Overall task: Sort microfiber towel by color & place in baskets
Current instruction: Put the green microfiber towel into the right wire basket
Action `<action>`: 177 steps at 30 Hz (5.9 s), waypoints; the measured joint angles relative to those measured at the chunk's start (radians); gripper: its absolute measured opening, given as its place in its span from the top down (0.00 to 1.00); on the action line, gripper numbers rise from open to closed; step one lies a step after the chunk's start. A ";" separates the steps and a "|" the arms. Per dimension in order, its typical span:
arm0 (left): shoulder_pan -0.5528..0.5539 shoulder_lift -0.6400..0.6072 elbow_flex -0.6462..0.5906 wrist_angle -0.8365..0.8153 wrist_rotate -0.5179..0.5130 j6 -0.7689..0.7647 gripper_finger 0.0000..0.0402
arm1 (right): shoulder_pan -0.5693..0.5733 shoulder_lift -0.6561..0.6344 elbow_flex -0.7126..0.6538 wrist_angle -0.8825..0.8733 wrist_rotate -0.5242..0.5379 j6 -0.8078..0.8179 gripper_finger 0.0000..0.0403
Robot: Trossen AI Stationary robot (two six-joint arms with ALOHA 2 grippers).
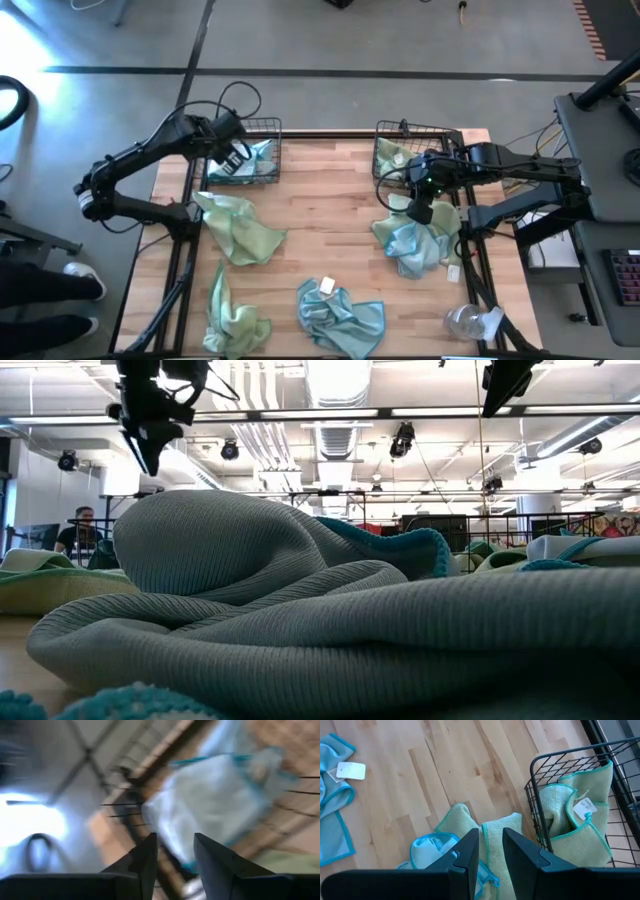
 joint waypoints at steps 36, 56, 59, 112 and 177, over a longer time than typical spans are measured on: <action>-0.524 -0.266 -0.286 0.382 0.380 -0.366 0.69 | 0.000 0.000 0.000 0.082 0.000 -0.002 0.80; -0.632 -0.328 -0.738 0.451 0.458 -0.479 0.69 | 0.000 0.000 0.000 0.081 0.000 0.015 0.80; -0.631 -0.322 -0.790 0.494 0.458 -0.489 0.69 | 0.000 0.000 0.000 0.081 0.000 0.025 0.80; -0.614 0.087 -0.218 0.857 0.186 -0.084 1.00 | 0.000 0.000 0.000 0.080 -0.001 0.001 0.80; -0.194 1.105 1.100 1.254 0.732 0.408 0.83 | -0.002 0.000 0.000 0.134 0.010 -0.045 0.80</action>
